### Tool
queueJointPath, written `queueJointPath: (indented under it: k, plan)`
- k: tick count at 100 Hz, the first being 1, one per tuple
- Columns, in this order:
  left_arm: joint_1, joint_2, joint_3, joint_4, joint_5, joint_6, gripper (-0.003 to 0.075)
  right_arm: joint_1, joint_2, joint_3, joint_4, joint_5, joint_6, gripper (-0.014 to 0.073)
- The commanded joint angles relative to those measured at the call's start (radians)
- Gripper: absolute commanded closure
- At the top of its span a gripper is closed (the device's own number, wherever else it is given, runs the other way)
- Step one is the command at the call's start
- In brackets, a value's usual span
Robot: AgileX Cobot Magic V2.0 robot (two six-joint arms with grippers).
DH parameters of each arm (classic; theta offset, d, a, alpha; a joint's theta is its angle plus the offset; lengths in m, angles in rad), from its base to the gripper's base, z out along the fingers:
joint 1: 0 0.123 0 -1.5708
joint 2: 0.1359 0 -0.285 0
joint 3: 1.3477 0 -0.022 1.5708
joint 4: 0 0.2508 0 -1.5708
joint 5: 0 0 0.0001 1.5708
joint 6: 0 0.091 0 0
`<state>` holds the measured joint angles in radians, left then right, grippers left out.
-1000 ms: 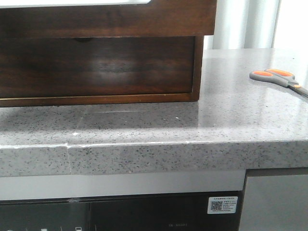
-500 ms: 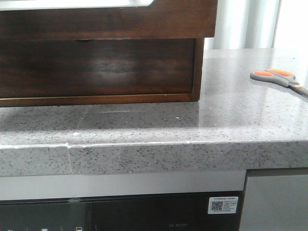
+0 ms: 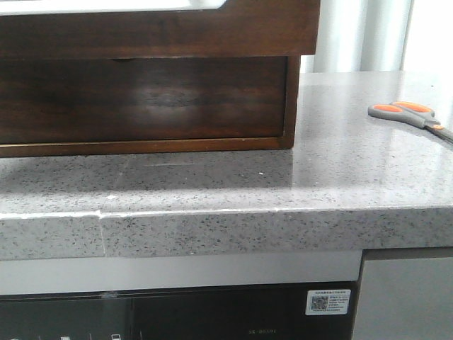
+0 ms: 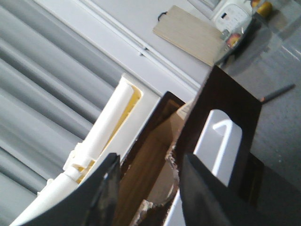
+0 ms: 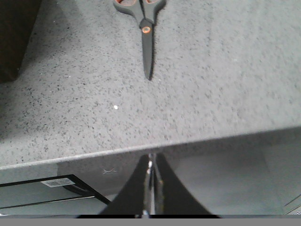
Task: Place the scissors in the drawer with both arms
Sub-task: 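Pull the drawer open toward the robot with the left gripper, then lower the right gripper over the grey-orange scissors and grasp them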
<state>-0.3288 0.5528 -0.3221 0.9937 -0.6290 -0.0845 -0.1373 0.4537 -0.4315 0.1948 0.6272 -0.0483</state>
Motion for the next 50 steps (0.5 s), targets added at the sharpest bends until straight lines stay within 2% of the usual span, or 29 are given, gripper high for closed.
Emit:
queueJointPath:
  k: [1, 12, 18, 23, 42, 50]
  plan:
    - [-0.004, -0.018, -0.025, -0.116, -0.048, -0.023, 0.0454, -0.003, 0.086, -0.089, 0.041, -0.071, -0.088, 0.0648]
    - [-0.004, -0.044, -0.025, -0.175, -0.048, -0.023, 0.0459, -0.001, 0.187, -0.174, 0.055, -0.069, -0.111, 0.0505]
    - [-0.004, -0.061, -0.025, -0.201, -0.048, -0.023, 0.0485, 0.001, 0.252, -0.233, 0.055, -0.064, -0.111, 0.0400]
    - [-0.004, -0.075, -0.025, -0.218, -0.048, -0.025, 0.0521, 0.005, 0.306, -0.275, 0.055, -0.052, -0.111, 0.0352]
    - [-0.004, -0.119, -0.025, -0.242, -0.005, -0.025, 0.0703, 0.005, 0.526, -0.434, 0.055, 0.032, -0.112, 0.0342]
    - [-0.004, -0.139, -0.025, -0.258, 0.017, -0.048, 0.0717, 0.005, 0.621, -0.502, 0.055, 0.071, -0.112, 0.0342]
